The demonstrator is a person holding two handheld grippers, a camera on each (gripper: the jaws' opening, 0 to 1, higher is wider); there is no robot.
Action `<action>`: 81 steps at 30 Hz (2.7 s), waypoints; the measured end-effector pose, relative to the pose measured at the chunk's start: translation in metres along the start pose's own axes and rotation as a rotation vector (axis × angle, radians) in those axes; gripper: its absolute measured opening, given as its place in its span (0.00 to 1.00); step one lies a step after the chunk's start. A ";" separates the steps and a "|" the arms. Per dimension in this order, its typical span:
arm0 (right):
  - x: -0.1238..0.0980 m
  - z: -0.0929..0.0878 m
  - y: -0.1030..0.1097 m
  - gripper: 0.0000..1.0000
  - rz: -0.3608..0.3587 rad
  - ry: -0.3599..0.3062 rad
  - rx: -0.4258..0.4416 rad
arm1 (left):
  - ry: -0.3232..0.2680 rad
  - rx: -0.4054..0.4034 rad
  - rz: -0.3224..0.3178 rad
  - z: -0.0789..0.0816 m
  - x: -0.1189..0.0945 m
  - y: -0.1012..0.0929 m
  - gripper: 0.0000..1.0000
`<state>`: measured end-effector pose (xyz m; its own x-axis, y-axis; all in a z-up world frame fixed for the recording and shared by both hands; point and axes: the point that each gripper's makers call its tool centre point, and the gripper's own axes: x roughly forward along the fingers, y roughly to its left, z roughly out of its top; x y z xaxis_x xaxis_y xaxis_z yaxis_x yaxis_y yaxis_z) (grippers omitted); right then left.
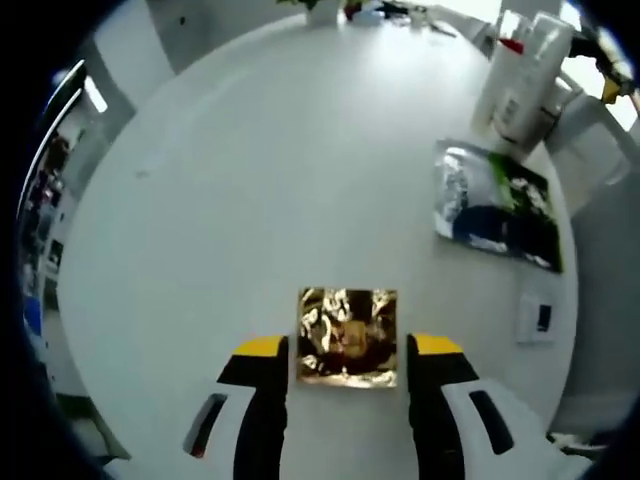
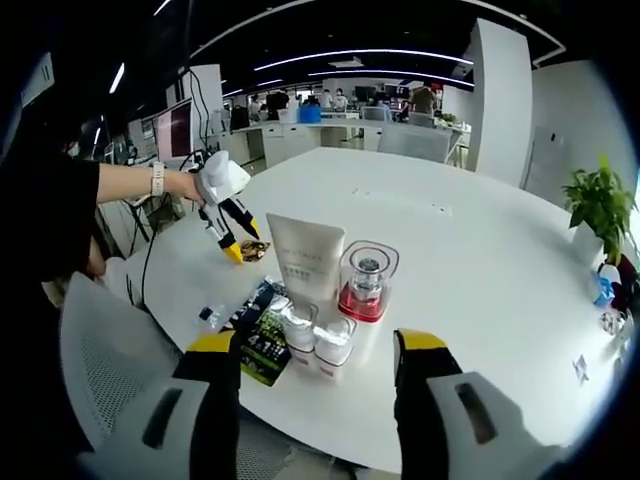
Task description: Arrange the skincare products in the storage area until every visible bottle or jar stands upright without overlapping.
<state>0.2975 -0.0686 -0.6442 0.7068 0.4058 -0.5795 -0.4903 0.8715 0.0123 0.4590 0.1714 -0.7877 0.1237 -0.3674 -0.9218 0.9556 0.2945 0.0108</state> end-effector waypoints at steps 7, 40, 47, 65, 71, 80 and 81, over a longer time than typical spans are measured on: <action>0.002 -0.001 -0.001 0.63 0.001 0.010 -0.004 | 0.005 0.020 -0.023 0.001 0.002 0.005 0.43; 0.000 0.002 0.005 0.63 0.009 0.001 -0.020 | 0.040 0.041 -0.016 0.001 -0.008 -0.016 0.36; -0.001 0.004 0.006 0.67 0.009 -0.016 -0.014 | 0.047 0.055 -0.022 0.003 -0.011 -0.029 0.36; -0.006 0.010 0.006 0.80 0.001 -0.054 -0.002 | 0.058 0.089 -0.049 0.008 -0.008 -0.062 0.36; -0.009 0.016 0.006 0.87 -0.001 -0.087 -0.002 | 0.066 0.109 -0.055 0.008 -0.007 -0.070 0.36; -0.013 0.018 0.004 0.99 -0.020 -0.103 0.004 | 0.079 0.119 -0.062 0.009 -0.004 -0.080 0.36; -0.013 0.018 0.004 0.99 -0.022 -0.104 0.004 | 0.079 0.120 -0.063 0.009 -0.004 -0.081 0.36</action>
<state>0.2955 -0.0653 -0.6220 0.7668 0.4123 -0.4920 -0.4716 0.8818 0.0039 0.3837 0.1407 -0.7815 0.0455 -0.3103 -0.9496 0.9865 0.1638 -0.0062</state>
